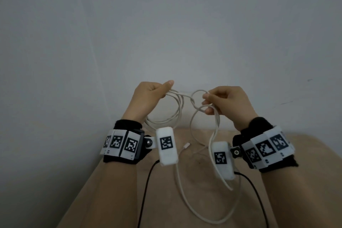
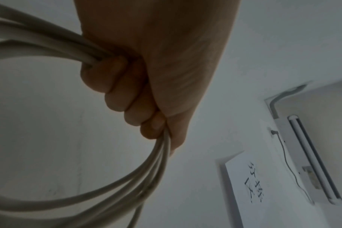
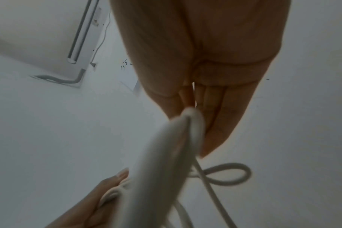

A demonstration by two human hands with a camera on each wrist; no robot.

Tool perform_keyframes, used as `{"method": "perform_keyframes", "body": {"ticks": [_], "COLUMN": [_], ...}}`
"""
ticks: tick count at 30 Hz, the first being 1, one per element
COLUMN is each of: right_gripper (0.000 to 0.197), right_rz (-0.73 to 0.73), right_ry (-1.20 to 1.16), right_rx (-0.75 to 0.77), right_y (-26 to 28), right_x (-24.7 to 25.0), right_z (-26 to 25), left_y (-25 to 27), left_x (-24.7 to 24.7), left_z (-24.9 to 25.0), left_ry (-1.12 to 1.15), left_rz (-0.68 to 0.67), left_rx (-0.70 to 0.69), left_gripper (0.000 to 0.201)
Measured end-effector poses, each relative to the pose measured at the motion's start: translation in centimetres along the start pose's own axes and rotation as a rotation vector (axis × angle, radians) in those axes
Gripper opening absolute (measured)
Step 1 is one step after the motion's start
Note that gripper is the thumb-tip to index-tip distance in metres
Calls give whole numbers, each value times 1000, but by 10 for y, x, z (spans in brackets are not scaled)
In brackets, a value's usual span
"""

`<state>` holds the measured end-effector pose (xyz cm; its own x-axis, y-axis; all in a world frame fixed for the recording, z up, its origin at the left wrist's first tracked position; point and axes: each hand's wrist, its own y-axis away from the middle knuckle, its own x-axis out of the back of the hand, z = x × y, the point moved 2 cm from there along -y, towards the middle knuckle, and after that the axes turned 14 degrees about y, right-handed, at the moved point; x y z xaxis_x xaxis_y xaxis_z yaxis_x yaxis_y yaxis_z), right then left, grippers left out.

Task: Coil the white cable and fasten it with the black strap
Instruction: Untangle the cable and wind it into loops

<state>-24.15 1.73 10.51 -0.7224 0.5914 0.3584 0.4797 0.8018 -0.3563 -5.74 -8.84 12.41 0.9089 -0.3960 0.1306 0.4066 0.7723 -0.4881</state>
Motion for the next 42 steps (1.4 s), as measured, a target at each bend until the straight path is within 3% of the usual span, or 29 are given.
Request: {"method": "perform_keyframes", "body": {"ticks": [6,9,14,19,27,31,33,36,38,40,42], "right_gripper": [10,11,14,16,30,40,31,19,19,20,21], "right_rz": [217,252,123,-112,-381,-356,-253,-164,-113,-9,93], "right_ry": [-46,-16,178,443,776,829,648,-118,-477,-533,-299], "right_rx": [-66,-117,-239,-262,16,72,28,-209,-287,-288,-257], "right_y": [-7,-4,5,14,64,81,85,90,92,91,91], "right_x": [22,33,48,67,39,40,60,95,115,126,125], "right_z": [11,19,30,11,-39,-54,-66,-88,-100,-109,-114], "left_y": [2,5,18,26,44,58,63,70,75,80,84], "left_x": [14,19,13,16,-6,-11,-5,5,6,1,-5], "left_z": [7,14,16,40,104,110,115,119,122,126,131], "left_ry": [164,179,82,83,217,241,203,151,137,142,170], "left_rz": [69,90,53,71,75,164,208,239,233,210,199], "left_rx": [26,24,45,94,175,252,270,269,268,267,262], "left_gripper": [56,55,53,52,46,45,44,43,44,46,49]}}
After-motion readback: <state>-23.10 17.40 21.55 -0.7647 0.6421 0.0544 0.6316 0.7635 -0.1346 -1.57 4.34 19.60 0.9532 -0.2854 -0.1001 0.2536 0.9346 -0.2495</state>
